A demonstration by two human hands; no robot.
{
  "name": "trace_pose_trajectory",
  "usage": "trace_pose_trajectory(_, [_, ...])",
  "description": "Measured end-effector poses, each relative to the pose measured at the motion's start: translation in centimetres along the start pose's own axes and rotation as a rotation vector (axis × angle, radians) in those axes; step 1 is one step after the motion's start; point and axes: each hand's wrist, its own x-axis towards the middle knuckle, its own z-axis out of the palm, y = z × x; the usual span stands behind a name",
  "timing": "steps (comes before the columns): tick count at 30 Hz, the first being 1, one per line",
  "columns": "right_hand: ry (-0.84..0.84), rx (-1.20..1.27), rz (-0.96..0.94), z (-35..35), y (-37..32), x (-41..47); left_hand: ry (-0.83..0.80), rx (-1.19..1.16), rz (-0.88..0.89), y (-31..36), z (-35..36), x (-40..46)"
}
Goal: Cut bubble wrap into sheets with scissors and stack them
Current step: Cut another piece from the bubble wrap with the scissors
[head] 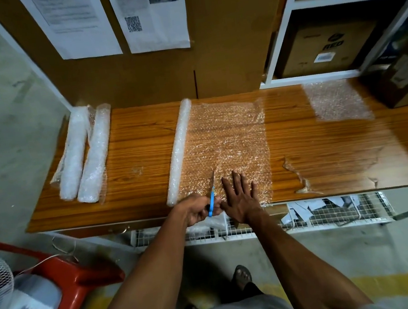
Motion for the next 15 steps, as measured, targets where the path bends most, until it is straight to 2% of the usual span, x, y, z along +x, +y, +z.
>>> trace_pose_trajectory(4, [0.02, 0.027, 0.005, -0.2, -0.2, 0.2, -0.008, -0.022, 0.002, 0.2, -0.3, 0.0])
trace_pose_trajectory(8, [0.14, 0.032, 0.007, -1.2, -0.2, 1.1, -0.044, -0.043, -0.007, 0.4, -0.4, 0.0])
trace_pose_trajectory(15, [0.104, -0.09, -0.072, -1.4, 1.8, 2.5, -0.13, -0.028, -0.022, 1.2, -0.8, 0.3])
